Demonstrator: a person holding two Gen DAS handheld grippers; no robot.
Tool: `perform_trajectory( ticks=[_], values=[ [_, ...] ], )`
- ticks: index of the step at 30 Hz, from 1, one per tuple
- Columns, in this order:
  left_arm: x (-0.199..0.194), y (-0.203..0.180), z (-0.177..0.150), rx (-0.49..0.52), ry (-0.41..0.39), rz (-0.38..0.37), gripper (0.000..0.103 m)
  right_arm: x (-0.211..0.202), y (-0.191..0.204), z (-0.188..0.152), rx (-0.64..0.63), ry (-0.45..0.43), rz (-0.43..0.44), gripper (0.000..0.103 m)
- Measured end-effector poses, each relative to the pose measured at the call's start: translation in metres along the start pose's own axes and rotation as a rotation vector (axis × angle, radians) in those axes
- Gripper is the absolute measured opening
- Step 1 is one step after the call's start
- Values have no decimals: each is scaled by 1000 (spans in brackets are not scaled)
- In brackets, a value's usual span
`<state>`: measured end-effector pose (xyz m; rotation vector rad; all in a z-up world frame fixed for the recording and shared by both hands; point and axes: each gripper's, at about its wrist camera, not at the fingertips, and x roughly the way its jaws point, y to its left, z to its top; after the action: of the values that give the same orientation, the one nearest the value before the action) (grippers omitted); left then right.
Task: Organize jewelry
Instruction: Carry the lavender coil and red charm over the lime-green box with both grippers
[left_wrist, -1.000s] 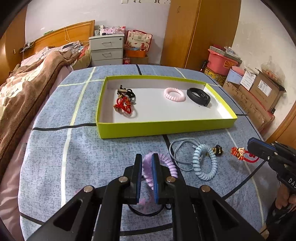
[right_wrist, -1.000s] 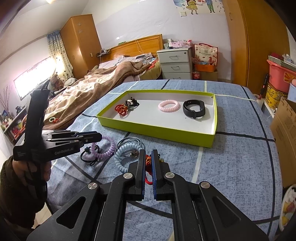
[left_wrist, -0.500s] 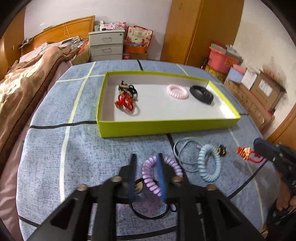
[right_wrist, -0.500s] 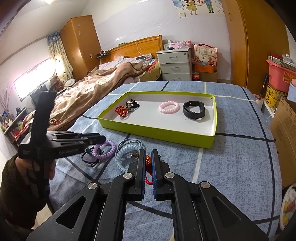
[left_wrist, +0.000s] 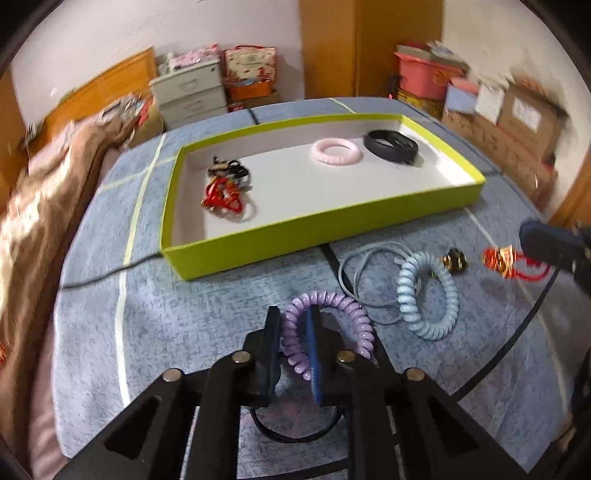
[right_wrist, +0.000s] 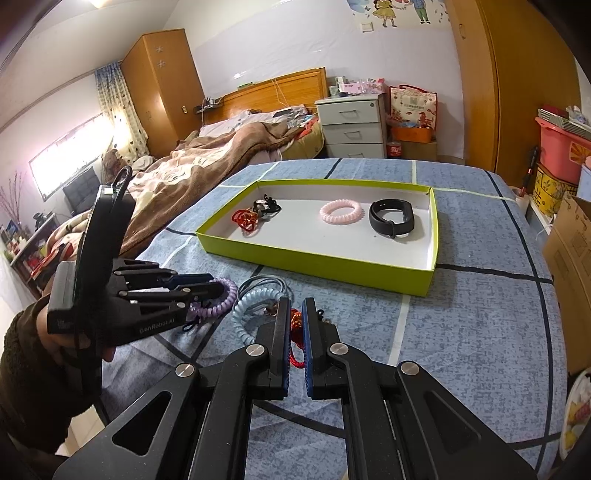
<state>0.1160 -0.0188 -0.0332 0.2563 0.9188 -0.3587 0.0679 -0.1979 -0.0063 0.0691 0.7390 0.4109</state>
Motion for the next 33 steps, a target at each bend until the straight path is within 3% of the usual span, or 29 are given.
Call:
perform_trajectory(
  ticks=[16,25,33],
  values=[
    [-31,23,9,-108,-99,-75,10,-1,-3,6,14,-22,-11,6],
    [-39,36,35,-150,-150,-88,10,0,-16,33,27,-59,-54,6],
    [-18,40,67,-184,-156,-110,11,25,-32,59,31,-58,-78,6]
  ],
)
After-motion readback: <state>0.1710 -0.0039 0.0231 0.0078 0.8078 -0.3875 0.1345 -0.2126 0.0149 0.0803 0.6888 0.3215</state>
